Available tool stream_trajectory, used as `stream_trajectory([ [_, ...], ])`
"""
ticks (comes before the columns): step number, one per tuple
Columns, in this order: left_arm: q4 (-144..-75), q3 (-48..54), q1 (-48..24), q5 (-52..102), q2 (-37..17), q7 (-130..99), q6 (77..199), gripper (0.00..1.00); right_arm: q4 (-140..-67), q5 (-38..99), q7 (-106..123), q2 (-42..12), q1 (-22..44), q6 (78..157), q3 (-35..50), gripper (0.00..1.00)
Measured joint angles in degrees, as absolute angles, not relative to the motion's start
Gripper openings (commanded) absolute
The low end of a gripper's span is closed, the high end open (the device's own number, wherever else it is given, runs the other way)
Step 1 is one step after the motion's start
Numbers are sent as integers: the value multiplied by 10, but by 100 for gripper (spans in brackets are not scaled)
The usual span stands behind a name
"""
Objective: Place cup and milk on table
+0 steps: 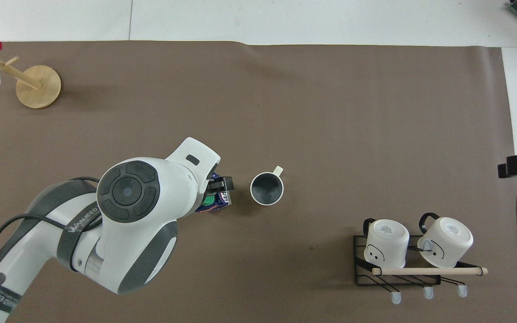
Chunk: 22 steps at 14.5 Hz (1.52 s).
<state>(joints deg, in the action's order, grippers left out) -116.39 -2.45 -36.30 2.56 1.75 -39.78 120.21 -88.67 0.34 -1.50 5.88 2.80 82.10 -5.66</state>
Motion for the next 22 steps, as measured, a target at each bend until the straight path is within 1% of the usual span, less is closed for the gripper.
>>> stream_trajectory([
  [4, -1060, -37, -362, 25, 29, -384, 1046, 100, -857, 4, -15, 30, 27, 821, -58, 100],
  [6, -1031, -49, -343, 22, 41, -342, 1003, 100, -855, 4, -15, 28, 27, 821, -58, 100],
  [11, -1010, -64, -237, 21, 71, -183, 952, 100, -855, 4, -15, 28, 28, 822, -57, 100],
  [14, -981, -66, -184, 21, 80, -111, 912, 100, -856, 4, -15, 28, 28, 822, -57, 100],
  [19, -953, -68, -156, 11, 80, -99, 878, 100, -856, 4, -15, 28, 28, 822, -57, 100],
  [22, -947, -69, -127, 10, 80, -78, 864, 100, -856, 4, -15, 28, 28, 822, -57, 100],
])
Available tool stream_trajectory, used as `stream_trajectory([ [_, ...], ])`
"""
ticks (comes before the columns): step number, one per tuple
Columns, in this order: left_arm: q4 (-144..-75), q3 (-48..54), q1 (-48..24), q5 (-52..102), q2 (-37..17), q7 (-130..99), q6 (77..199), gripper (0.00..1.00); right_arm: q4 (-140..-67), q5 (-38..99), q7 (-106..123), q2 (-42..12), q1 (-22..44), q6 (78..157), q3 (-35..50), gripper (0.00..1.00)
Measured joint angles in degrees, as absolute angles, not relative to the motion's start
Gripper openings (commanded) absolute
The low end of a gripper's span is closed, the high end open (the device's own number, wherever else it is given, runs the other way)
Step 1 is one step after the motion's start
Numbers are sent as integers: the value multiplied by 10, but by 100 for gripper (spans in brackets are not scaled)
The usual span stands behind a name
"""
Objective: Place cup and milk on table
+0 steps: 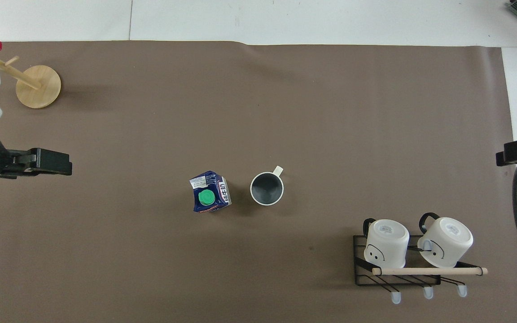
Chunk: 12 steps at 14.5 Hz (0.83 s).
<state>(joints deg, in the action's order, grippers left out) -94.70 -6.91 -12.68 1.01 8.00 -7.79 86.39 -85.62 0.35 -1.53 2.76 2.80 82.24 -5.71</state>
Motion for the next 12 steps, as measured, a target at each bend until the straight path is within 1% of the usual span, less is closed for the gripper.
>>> stream_trajectory([
  [5, -932, -70, -117, -6, 79, -57, 833, 100, -856, 4, -15, 28, 28, 822, -57, 100],
  [12, -928, -68, -117, -8, 76, -24, 824, 100, -856, 4, -15, 28, 28, 822, -57, 100],
])
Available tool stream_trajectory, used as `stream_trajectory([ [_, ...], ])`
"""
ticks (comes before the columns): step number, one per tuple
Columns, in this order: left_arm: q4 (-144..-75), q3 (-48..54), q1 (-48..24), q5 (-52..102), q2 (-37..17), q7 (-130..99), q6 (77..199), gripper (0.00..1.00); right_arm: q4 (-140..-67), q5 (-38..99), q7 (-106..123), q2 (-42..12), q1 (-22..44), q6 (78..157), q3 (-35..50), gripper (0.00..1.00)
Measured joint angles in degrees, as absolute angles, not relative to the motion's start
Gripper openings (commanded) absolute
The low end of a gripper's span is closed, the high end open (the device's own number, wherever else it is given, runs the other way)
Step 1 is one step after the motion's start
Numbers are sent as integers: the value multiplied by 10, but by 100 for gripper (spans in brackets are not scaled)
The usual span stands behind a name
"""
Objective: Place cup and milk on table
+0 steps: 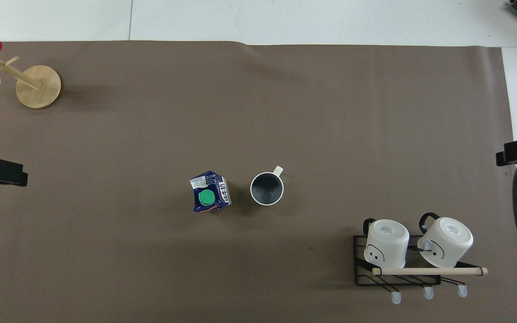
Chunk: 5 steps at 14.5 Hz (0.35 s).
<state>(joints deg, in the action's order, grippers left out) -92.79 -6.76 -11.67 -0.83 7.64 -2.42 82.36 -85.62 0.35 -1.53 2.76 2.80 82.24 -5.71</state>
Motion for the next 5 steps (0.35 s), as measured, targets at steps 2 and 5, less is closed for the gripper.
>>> stream_trajectory([
  [2, -928, -67, -117, -8, 76, -23, 822, 100, -856, 4, -15, 28, 28, 822, -57, 100],
  [5, -928, -67, -117, -8, 76, -21, 822, 100, -856, 4, -15, 28, 28, 822, -57, 100],
])
